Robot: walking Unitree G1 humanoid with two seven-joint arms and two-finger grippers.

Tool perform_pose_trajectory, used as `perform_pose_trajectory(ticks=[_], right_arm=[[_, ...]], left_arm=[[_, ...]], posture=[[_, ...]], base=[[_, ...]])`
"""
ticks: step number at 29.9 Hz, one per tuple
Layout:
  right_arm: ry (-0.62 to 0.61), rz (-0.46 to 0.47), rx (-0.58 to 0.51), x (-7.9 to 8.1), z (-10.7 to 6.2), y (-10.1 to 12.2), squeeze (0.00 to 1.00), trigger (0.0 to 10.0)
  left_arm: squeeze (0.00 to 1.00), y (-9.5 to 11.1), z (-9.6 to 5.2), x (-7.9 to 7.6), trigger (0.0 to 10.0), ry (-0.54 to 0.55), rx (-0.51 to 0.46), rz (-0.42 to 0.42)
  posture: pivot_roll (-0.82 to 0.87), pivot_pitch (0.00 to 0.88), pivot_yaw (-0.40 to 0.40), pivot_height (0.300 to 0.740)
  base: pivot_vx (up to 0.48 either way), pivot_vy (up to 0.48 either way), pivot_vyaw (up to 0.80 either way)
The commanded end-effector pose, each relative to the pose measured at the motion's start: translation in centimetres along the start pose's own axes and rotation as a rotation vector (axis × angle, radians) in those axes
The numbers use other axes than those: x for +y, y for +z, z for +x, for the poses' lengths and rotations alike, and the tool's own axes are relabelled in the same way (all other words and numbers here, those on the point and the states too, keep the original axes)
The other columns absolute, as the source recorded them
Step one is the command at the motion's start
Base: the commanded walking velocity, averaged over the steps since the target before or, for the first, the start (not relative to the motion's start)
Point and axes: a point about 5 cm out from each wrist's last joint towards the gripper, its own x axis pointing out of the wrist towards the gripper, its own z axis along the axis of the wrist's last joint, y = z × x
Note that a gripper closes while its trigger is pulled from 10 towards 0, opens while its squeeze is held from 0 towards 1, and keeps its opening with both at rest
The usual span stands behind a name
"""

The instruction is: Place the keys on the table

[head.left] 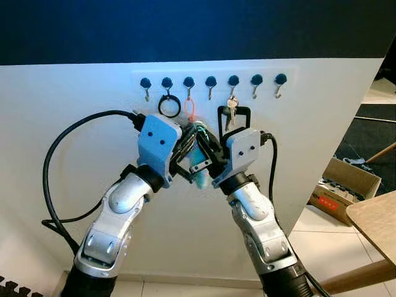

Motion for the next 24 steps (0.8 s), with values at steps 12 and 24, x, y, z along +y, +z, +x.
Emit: perform_pose_trajectory(ticks=[12, 24], right_arm=[[-0.039, -0.002, 0.06, -0.1, -0.5, -1.3, 0.0, 10.0], [-0.453, -0.095, 0.286, -6.5, -8.4, -4.3, 0.0, 10.0]], left_arm=[[0.0, 0.1, -2.1, -2.4, 10.0, -0.321, 0.036, -0.134], [0.0, -0.5, -3.0, -0.1, 10.0, -0.292, 0.079, -0.173]], posture=[[0.02, 0.091, 0.059, 0.74], [-0.01, 0.106, 0.064, 0.74]], base=[[0.0, 0.0, 0.0], [0.0, 0.0, 0.0]])
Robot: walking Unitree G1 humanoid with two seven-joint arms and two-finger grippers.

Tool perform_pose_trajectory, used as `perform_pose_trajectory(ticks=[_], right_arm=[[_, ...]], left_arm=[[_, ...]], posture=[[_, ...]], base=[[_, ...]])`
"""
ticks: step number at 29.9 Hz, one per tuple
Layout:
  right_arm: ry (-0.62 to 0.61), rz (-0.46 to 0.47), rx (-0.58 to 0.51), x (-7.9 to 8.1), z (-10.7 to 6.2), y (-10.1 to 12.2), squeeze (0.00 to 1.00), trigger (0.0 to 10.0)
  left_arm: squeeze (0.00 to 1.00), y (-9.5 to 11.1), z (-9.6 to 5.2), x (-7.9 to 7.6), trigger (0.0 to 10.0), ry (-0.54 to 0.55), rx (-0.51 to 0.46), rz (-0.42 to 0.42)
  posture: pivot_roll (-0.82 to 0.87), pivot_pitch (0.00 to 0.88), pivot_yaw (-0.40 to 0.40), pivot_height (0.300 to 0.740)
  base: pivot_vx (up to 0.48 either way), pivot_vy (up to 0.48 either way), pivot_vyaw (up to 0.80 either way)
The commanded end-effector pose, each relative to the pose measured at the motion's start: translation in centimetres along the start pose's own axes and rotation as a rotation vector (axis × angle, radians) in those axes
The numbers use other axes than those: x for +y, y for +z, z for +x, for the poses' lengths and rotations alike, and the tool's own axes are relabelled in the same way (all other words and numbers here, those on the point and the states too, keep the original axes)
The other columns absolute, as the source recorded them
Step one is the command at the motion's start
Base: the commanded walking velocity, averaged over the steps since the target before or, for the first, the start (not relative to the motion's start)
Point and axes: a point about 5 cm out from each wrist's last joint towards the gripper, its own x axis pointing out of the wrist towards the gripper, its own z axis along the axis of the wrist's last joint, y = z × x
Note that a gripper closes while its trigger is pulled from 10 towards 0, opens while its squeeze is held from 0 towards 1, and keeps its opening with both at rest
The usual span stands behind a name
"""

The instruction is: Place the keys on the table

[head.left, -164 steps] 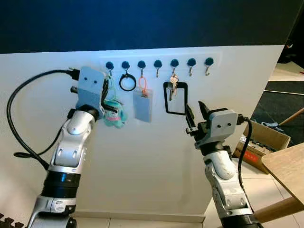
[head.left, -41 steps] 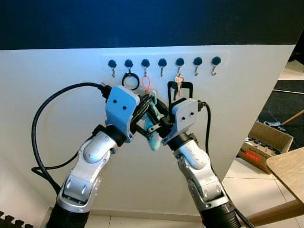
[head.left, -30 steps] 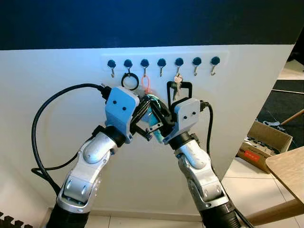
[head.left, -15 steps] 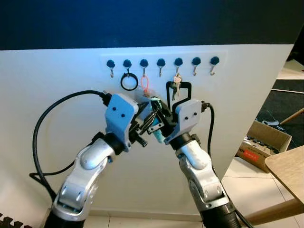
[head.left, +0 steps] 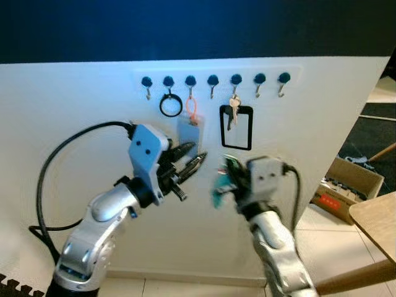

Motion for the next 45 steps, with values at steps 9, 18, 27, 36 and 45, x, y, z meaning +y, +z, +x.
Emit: perform_pose_trajectory(ticks=[9, 18, 27, 36, 45], right_arm=[[-0.368, -0.182, -0.032, -8.4, -0.9, 1.4, 0.0, 10.0], [-0.795, -0.412, 0.018, -18.8, -4.9, 3.5, 0.0, 10.0], [-1.052, -0.522, 0.13, -26.0, -8.9, 3.9, 0.0, 10.0], [-1.311, -0.541, 0.332, -31.3, -16.0, 2.4, 0.0, 10.0], [-1.423, -0.503, 0.389, -32.6, -19.1, 1.2, 1.0, 10.0]], left_arm=[[0.0, -0.9, -0.2, 0.2, 10.0, -0.023, 0.056, -0.011], [0.0, -1.7, -0.1, 1.2, 10.0, 0.03, 0.086, -0.004], [0.0, -2.4, -0.2, 1.9, 10.0, 0.076, 0.109, 0.004], [0.0, -2.8, -0.5, 2.4, 10.0, 0.111, 0.126, 0.014], [0.0, -3.1, -0.6, 2.5, 10.0, 0.119, 0.136, 0.021]], posture=[[-0.03, 0.109, 0.08, 0.74], [-0.05, 0.112, 0.087, 0.74], [-0.05, 0.109, 0.087, 0.74], [-0.05, 0.108, 0.085, 0.74], [-0.04, 0.109, 0.089, 0.74]], base=[[0.0, 0.0, 0.0], [0.0, 0.0, 0.0], [0.0, 0.0, 0.0], [0.0, 0.0, 0.0], [0.0, 0.0, 0.0]])
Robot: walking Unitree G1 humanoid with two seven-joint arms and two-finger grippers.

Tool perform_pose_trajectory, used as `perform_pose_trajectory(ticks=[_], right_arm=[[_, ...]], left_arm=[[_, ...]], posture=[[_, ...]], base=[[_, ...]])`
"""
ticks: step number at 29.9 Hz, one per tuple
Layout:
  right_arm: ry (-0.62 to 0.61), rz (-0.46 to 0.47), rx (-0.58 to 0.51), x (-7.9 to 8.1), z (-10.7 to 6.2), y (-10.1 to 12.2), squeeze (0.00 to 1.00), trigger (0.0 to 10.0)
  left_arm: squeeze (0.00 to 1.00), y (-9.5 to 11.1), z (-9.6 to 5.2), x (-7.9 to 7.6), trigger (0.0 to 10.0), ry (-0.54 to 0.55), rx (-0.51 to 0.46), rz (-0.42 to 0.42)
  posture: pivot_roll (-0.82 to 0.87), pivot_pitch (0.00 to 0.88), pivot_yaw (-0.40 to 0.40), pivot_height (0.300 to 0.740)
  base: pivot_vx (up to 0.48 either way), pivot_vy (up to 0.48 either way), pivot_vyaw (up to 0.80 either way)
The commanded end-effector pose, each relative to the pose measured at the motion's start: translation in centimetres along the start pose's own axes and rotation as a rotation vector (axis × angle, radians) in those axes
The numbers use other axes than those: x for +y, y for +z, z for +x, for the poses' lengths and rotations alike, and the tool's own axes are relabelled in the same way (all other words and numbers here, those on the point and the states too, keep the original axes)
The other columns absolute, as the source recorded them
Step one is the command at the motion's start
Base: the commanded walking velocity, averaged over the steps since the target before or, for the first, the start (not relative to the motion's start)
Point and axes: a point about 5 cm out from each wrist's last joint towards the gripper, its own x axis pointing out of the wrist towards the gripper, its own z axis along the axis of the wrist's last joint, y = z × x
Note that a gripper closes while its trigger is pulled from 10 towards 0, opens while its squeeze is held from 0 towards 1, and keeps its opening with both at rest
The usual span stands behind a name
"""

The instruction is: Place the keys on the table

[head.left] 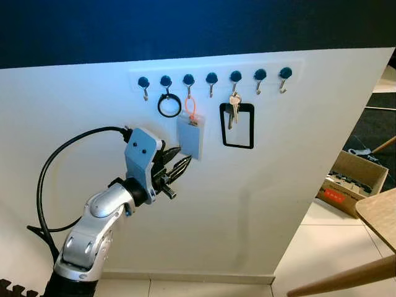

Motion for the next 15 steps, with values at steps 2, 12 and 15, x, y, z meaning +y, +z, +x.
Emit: perform_pose_trajectory(ticks=[2, 12, 15], right_arm=[[-0.053, 0.019, 0.007, -0.7, 0.2, -0.5, 1.0, 10.0], [-0.21, 0.154, -0.32, -2.1, 0.9, 6.8, 0.0, 10.0], [-0.157, 0.177, -0.405, -1.1, 0.4, 8.8, 0.0, 10.0]], left_arm=[[0.0, -0.6, -0.5, 0.5, 10.0, 0.015, 0.033, 0.022], [0.0, -0.9, -0.5, 0.7, 10.0, 0.027, 0.044, 0.024], [0.0, -0.9, -0.5, 0.7, 10.0, 0.027, 0.045, 0.024]], posture=[[-0.04, 0.11, 0.09, 0.74], [-0.04, 0.109, 0.098, 0.74], [-0.04, 0.108, 0.097, 0.74]], base=[[0.0, 0.0, 0.0], [0.0, 0.0, 0.0], [0.0, 0.0, 0.0]])
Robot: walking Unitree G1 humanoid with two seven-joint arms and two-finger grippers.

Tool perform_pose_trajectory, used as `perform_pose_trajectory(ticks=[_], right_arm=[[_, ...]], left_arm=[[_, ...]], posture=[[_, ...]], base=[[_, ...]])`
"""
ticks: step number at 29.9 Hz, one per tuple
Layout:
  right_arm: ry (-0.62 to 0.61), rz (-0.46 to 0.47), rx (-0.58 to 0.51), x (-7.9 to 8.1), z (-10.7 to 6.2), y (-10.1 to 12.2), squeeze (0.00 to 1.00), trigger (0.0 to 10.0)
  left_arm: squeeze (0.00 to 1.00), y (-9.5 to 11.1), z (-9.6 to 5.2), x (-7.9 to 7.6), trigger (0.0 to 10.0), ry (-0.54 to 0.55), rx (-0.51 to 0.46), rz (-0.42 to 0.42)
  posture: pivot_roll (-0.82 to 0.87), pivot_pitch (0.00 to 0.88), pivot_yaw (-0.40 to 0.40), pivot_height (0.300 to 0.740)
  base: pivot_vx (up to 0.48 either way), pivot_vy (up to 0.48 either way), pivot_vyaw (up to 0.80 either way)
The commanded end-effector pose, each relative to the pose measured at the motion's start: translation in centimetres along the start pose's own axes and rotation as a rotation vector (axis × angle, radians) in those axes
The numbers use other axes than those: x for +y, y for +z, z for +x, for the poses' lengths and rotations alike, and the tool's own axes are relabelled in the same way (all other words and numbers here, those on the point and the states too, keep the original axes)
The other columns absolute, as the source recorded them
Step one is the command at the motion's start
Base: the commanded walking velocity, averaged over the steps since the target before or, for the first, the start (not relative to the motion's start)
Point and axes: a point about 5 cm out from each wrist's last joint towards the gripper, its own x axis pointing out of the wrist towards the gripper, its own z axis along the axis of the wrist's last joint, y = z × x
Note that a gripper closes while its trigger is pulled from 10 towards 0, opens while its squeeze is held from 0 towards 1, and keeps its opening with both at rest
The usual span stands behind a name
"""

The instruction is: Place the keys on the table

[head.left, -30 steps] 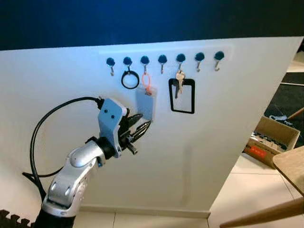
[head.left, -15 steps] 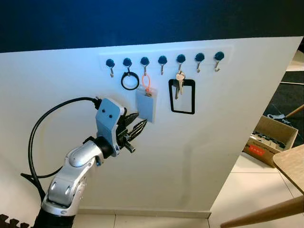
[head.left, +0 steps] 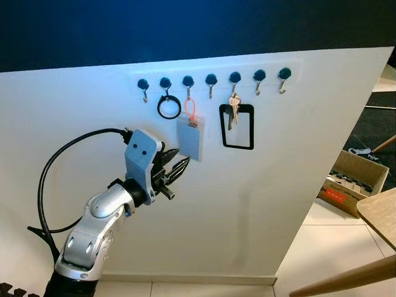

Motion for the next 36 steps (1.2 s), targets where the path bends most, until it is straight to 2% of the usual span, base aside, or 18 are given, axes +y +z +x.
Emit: perform_pose_trajectory(ticks=[1, 2, 4, 5, 6, 8, 9, 11, 12, 13, 14, 16, 17, 19, 22, 24, 30, 36], right_arm=[[0.105, 0.043, -0.084, 2.2, -0.6, 1.9, 0.0, 10.0], [0.105, 0.043, -0.084, 2.2, -0.6, 1.9, 0.0, 10.0], [0.209, 0.096, -0.118, 4.6, -1.9, 3.2, 0.0, 10.0], [0.288, 0.138, -0.132, 6.3, -3.3, 4.0, 0.0, 10.0], [0.288, 0.138, -0.132, 6.3, -3.3, 4.0, 0.0, 10.0], [0.409, 0.226, -0.127, 8.8, -5.8, 5.0, 0.0, 10.0], [0.409, 0.226, -0.127, 8.8, -5.8, 5.0, 0.0, 10.0], [0.543, 0.321, -0.113, 11.2, -9.4, 6.3, 0.0, 10.0], [0.543, 0.321, -0.113, 11.2, -9.4, 6.3, 0.0, 10.0], [0.607, 0.365, -0.107, 12.3, -11.4, 7.1, 0.0, 10.0], [0.607, 0.365, -0.107, 12.3, -11.4, 7.1, 0.0, 10.0], [0.708, 0.44, -0.095, 13.8, -14.8, 8.6, 0.0, 10.0], [0.708, 0.44, -0.095, 13.8, -14.8, 8.6, 0.0, 10.0], [0.758, 0.483, -0.068, 14.5, -16.7, 9.1, 0.0, 10.0], [0.779, 0.491, -0.055, 14.7, -17.3, 9.1, 0.0, 10.0], [0.846, 0.511, -0.043, 15.3, -18.4, 9.7, 0.0, 10.0], [0.889, 0.526, -0.045, 15.7, -18.8, 10.6, 0.0, 10.0], [0.939, 0.537, -0.036, 16.0, -20.0, 10.9, 0.0, 10.0]], left_arm=[[0.0, -0.6, -0.4, 0.5, 10.0, 0.016, 0.035, 0.019], [0.0, -0.6, -0.4, 0.5, 10.0, 0.016, 0.035, 0.019], [0.0, -0.6, -0.2, 0.5, 10.0, 0.019, 0.029, 0.019], [0.0, -0.5, -0.1, 0.6, 10.0, 0.029, 0.022, 0.021], [0.0, -0.5, -0.1, 0.6, 10.0, 0.029, 0.022, 0.021], [0.0, -0.3, -0.1, 0.7, 10.0, 0.046, 0.013, 0.024], [0.0, -0.3, -0.1, 0.7, 10.0, 0.046, 0.013, 0.024], [0.0, -0.2, -0.1, 0.9, 10.0, 0.069, 0.009, 0.026], [0.0, -0.2, -0.1, 0.9, 10.0, 0.069, 0.009, 0.026], [0.0, -0.3, -0.2, 1.2, 10.0, 0.079, 0.012, 0.027], [0.0, -0.3, -0.2, 1.2, 10.0, 0.079, 0.012, 0.027], [0.0, -0.5, -0.2, 1.6, 10.0, 0.086, 0.026, 0.036], [0.0, -0.5, -0.2, 1.6, 10.0, 0.086, 0.026, 0.036], [0.0, -0.4, 0.0, 1.7, 10.0, 0.087, 0.03, 0.043], [0.0, -0.4, 0.1, 1.6, 10.0, 0.088, 0.027, 0.046], [0.0, -0.3, 0.0, 1.5, 10.0, 0.109, 0.022, 0.05], [0.0, -0.5, -0.3, 1.5, 10.0, 0.135, 0.023, 0.046], [0.0, -0.6, -0.4, 1.4, 10.0, 0.139, 0.025, 0.047]], posture=[[-0.05, 0.105, 0.092, 0.74], [-0.05, 0.105, 0.092, 0.74], [-0.05, 0.105, 0.089, 0.74], [-0.05, 0.105, 0.084, 0.74], [-0.05, 0.105, 0.084, 0.74], [-0.07, 0.109, 0.079, 0.74], [-0.07, 0.109, 0.079, 0.74], [-0.07, 0.119, 0.081, 0.74], [-0.07, 0.119, 0.081, 0.74], [-0.08, 0.12, 0.085, 0.74], [-0.08, 0.12, 0.085, 0.74], [-0.07, 0.113, 0.111, 0.74], [-0.07, 0.113, 0.111, 0.74], [-0.05, 0.111, 0.117, 0.74], [-0.04, 0.115, 0.113, 0.74], [-0.03, 0.117, 0.092, 0.74], [-0.02, 0.12, 0.078, 0.74], [-0.02, 0.118, 0.071, 0.74]], base=[[0.0, 0.0, 0.0], [0.0, 0.0, 0.0], [0.0, 0.0, 0.0], [0.0, 0.0, 0.0], [0.0, 0.0, 0.0], [0.0, 0.0, 0.0], [0.0, 0.0, 0.0], [0.0, 0.0, 0.0], [0.0, 0.0, 0.0], [0.0, 0.0, 0.0], [0.0, 0.0, 0.0], [0.0, 0.0, 0.0], [0.0, 0.0, 0.0], [0.0, 0.0, 0.0], [0.0, 0.0, 0.0], [0.0, 0.0, 0.0], [0.0, 0.0, 0.0], [0.0, 0.0, 0.0]])
